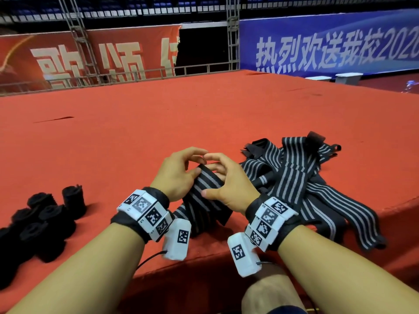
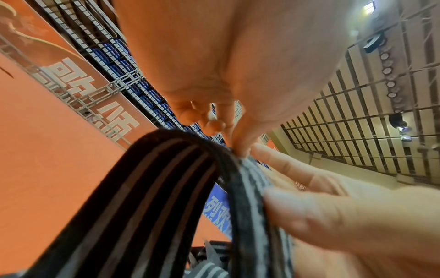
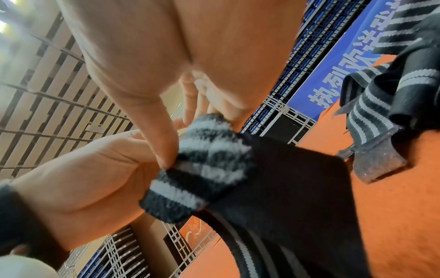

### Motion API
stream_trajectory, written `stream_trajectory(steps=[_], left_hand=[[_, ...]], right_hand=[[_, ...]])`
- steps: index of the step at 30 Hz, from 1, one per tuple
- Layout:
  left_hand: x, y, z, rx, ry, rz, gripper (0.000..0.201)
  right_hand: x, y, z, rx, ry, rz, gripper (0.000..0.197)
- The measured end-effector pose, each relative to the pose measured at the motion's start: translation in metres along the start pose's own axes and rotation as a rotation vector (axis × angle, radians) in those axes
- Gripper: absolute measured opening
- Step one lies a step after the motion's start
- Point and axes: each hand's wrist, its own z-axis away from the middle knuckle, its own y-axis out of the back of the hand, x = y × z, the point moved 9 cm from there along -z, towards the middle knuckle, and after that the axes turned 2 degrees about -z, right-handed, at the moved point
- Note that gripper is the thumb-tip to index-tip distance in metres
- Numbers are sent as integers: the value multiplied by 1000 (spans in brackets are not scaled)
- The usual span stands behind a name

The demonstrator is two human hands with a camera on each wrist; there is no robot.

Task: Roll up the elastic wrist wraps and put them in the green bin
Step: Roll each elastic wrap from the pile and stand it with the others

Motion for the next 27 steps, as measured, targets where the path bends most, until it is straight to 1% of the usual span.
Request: stream_trajectory(steps=[2, 4, 6, 8, 9, 10, 12, 15, 17, 18, 20, 22, 24, 25, 27], left_hand=[[-1, 5, 0, 19, -5, -60, 41], [-7, 10, 0, 34, 18, -172, 38], [-20, 22, 2, 90, 96, -225, 37], [-35, 36, 7, 170, 194, -193, 37], [-41, 41, 11, 192, 229, -178, 37], [-44, 44, 14, 198, 247, -176, 36], [-46, 44, 21, 154, 259, -234, 35], [-43, 39, 36, 18, 284, -327, 22], [-37, 35, 45, -50, 251, -295, 9], [-37, 36, 49, -69, 230, -248, 8], [-39, 39, 54, -61, 208, -144, 31], [-40, 42, 58, -48, 196, -64, 41], [-40, 46, 62, -12, 197, 36, 42], [-41, 49, 64, 21, 203, 76, 40], [-45, 56, 65, 91, 228, 112, 35]], right_hand=[[0, -4, 0, -27, 18, 66, 83], [4, -4, -3, 1, 3, 86, 78], [9, -2, -5, 57, -32, 147, 59], [14, 0, -8, 104, -42, 239, 34], [15, -2, -9, 106, -43, 239, 24], [16, -6, -9, 103, -41, 217, 17], [16, -12, -9, 133, -29, 190, 16], [4, -19, -12, 218, 29, 204, 21], [-4, -24, -14, 256, 61, 164, 22], [-7, -27, -15, 268, 69, 135, 23], [-13, -32, -16, 285, 88, 87, 27], [-11, -37, -20, 301, 68, 36, 34], [-10, -41, -24, 307, 41, -14, 37], [-12, -44, -25, 298, 54, -33, 35], [-18, -51, -27, 274, 94, -63, 23]])
